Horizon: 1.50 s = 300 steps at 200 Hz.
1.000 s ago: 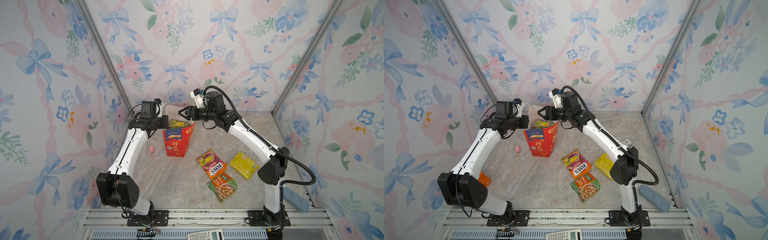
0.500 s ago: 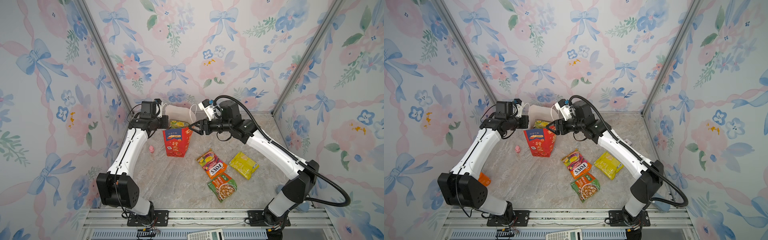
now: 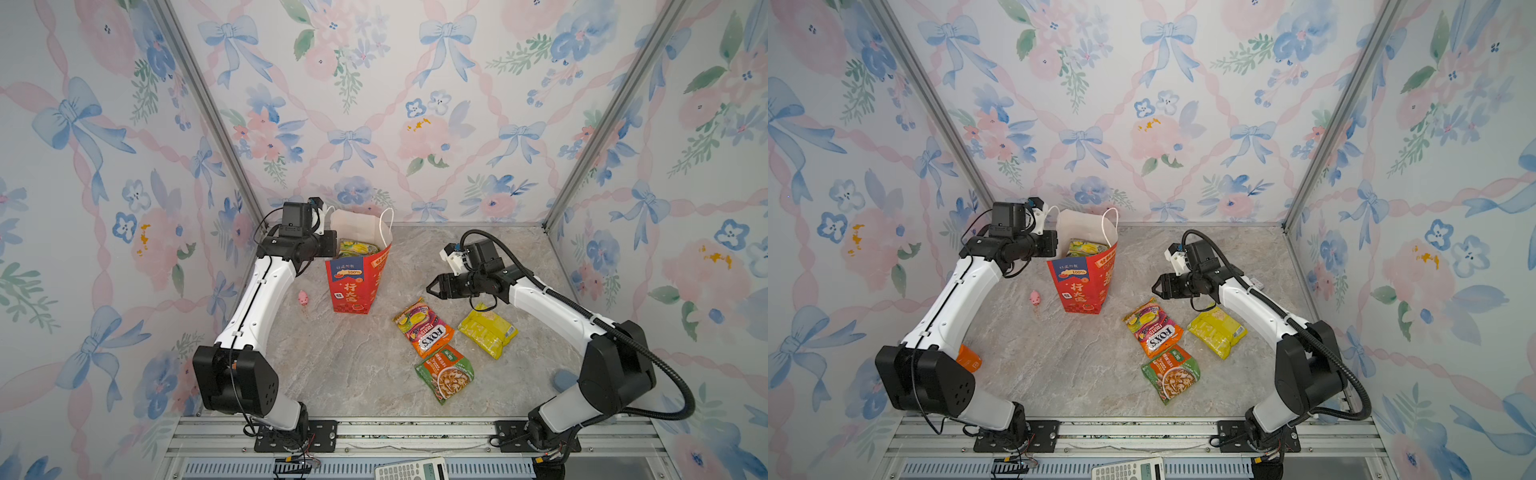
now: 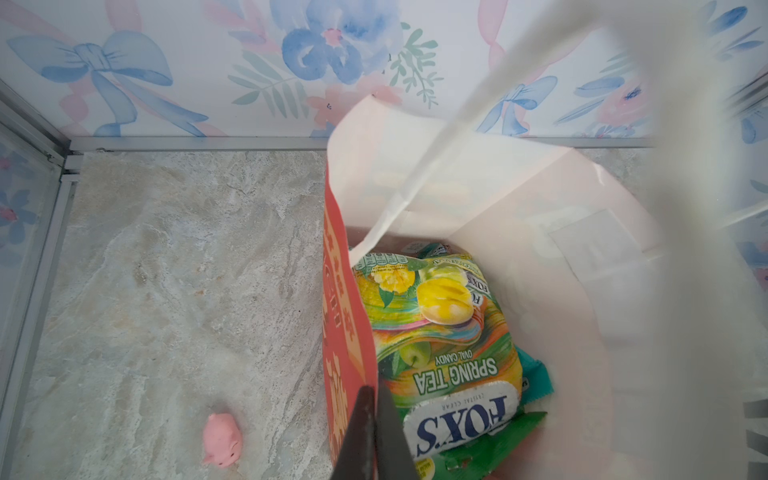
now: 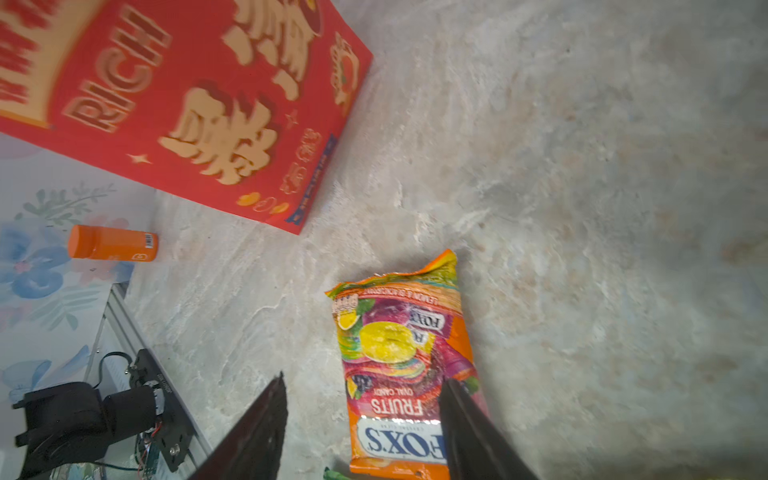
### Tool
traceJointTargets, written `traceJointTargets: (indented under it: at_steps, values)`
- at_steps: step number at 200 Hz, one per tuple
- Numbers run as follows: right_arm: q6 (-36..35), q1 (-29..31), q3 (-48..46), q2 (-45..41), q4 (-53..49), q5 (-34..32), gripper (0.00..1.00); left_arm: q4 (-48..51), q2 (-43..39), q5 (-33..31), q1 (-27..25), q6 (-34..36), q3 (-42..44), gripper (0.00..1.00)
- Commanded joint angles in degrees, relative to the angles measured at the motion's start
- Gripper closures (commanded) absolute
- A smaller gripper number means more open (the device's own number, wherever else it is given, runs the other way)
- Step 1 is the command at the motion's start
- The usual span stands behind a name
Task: Place the snacks into the paper bag
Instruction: 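Open the right gripper and draw it back from the bag, then lower the right gripper onto the pink-orange Fox's Fruits packet and close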
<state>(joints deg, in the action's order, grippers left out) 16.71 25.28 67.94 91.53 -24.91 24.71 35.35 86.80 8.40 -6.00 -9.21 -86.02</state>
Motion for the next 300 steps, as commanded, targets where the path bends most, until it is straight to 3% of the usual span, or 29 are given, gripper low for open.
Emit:
traceJointTargets:
  at_steps: [1,97,164,206,286,300]
  values:
    - [-0.41,-0.66,-1.68,2.95,-0.48,-0.50,0.40,-0.29,-0.73,0.74,0.11,0.96,0.61,1.00]
    - [-2.03,-0.91,-4.69,11.53,2.45,-1.06,0.38,-0.29,-0.32,0.66,0.11,1.03,0.61,1.00]
    - [4.14,1.51,-7.10,14.18,9.13,2.31,0.43,-0.28,-0.23,0.75,0.11,0.99,0.64,1.00]
    - [8.33,3.19,-7.91,15.04,12.52,2.35,0.58,-0.26,-0.23,0.99,0.10,1.13,0.61,1.00]
    - [14.82,4.52,-6.42,13.54,17.50,2.17,1.00,-0.24,-0.37,1.03,0.14,1.20,0.67,1.00]
    - [15.82,4.63,-6.17,12.23,18.06,2.10,1.00,-0.27,-0.41,1.01,0.11,1.19,0.60,1.00]
